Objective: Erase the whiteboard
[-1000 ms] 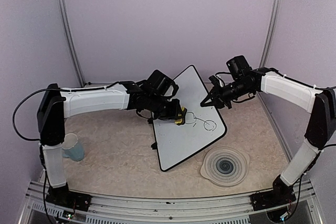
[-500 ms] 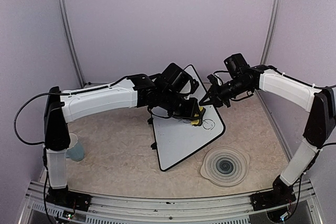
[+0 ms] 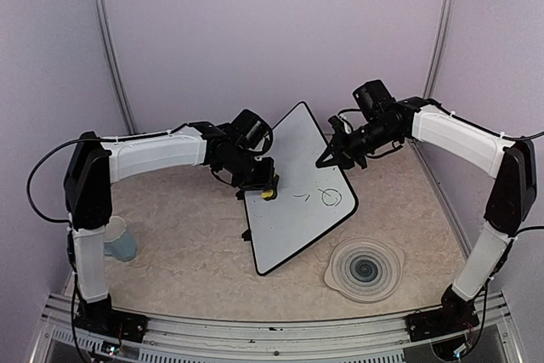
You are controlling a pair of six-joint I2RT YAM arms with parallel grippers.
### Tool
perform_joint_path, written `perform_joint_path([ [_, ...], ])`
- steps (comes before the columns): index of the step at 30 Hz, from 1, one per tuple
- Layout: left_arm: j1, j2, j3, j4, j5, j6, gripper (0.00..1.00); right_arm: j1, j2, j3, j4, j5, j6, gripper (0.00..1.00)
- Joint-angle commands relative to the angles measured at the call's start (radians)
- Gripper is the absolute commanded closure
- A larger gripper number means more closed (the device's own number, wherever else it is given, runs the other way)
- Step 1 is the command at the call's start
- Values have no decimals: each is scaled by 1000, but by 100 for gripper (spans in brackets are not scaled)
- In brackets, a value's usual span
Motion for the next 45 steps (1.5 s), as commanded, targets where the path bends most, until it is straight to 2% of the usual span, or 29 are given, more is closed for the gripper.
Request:
perform_joint_path([
  [1, -47, -15, -99, 71, 13, 24, 100, 61, 41, 27, 136, -4, -28, 100],
  [6, -153, -90, -118, 184, 46, 53, 100, 61, 42, 19, 137, -3, -16, 100],
  [13, -293, -51, 36, 197, 54, 84, 100, 60, 43, 10, 148, -12, 1, 100],
  [18, -340, 35, 211, 94, 51, 118, 100, 61, 44, 10, 155, -21, 9, 100],
  [23, -365, 120, 364, -56, -23, 138, 100, 60, 48, 14, 150, -21, 5, 100],
  [26, -345, 125, 343, -99, -95, 105, 100, 60, 46, 17, 144, -20, 4, 100],
  [31, -285, 45, 205, -104, -203, 29, 100, 60, 40, 13, 139, -13, 3, 100],
  [35, -263, -3, 129, -88, -226, 4, 100, 61, 38, 13, 142, -18, 3, 100],
  [39, -308, 0, 140, -22, -149, 89, 100, 61, 38, 13, 142, -19, 2, 100],
  [43, -364, 10, 144, 71, 38, 184, 100, 61, 40, 12, 142, -22, 0, 100],
  [45, -388, 22, 155, 79, 84, 223, 100, 60, 40, 11, 142, -28, 0, 100],
])
